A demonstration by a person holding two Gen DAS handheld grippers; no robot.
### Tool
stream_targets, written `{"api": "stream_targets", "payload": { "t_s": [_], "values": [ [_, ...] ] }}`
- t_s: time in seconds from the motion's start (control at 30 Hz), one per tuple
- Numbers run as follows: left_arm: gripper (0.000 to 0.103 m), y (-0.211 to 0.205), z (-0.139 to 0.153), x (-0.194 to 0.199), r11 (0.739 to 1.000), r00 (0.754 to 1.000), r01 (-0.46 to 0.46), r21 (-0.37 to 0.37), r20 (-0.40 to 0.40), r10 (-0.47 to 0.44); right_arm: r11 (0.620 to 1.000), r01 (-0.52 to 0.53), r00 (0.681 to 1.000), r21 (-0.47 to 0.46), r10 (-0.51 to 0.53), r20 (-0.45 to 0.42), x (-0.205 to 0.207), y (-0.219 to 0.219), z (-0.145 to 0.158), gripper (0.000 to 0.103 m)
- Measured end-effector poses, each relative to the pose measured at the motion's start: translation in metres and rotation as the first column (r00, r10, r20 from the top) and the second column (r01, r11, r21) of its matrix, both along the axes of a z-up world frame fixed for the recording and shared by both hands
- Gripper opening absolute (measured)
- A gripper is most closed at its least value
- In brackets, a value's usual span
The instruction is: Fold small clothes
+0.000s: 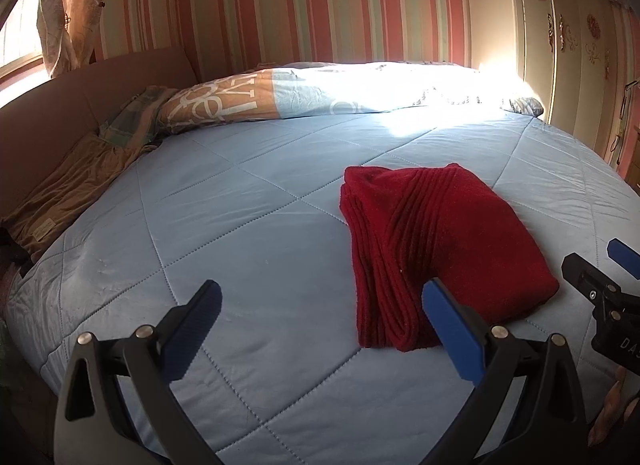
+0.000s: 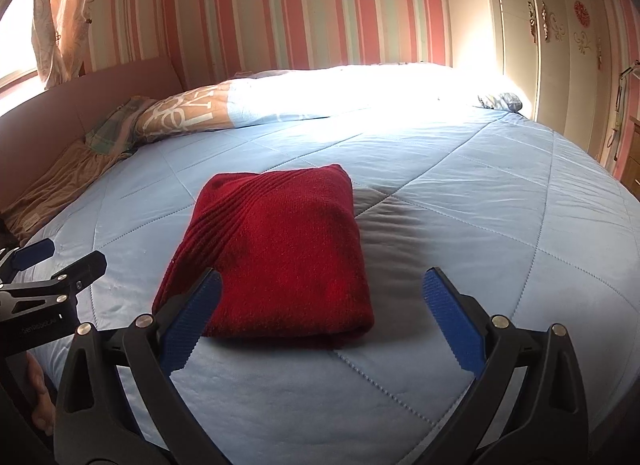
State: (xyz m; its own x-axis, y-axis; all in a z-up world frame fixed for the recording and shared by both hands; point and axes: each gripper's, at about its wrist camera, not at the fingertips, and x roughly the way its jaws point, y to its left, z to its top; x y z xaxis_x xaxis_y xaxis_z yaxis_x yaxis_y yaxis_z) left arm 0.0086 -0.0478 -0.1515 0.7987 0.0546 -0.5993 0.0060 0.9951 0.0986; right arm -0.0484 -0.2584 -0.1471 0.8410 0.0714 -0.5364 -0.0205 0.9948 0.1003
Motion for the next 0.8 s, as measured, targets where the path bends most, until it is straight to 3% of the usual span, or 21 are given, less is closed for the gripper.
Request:
{"api": "stream_targets", "payload": {
  "t_s": [0.57, 0.8],
  "values": [
    [0.101, 0.001, 0.023, -0.020, 0.999, 0.997, -0.013, 0.049, 0.078, 0.009, 1.000, 0.018, 0.999, -0.017, -0.018, 0.026, -0.019, 0.011, 0.023, 0.100],
    [0.101, 0.012, 0.030, -0.021, 0.999, 0.995, -0.045, 0.023, 0.093, 0.042, 0.999, 0.018, 0.999, -0.029, -0.017, 0.038, -0.024, 0.014, 0.029, 0.100]
  ]
}}
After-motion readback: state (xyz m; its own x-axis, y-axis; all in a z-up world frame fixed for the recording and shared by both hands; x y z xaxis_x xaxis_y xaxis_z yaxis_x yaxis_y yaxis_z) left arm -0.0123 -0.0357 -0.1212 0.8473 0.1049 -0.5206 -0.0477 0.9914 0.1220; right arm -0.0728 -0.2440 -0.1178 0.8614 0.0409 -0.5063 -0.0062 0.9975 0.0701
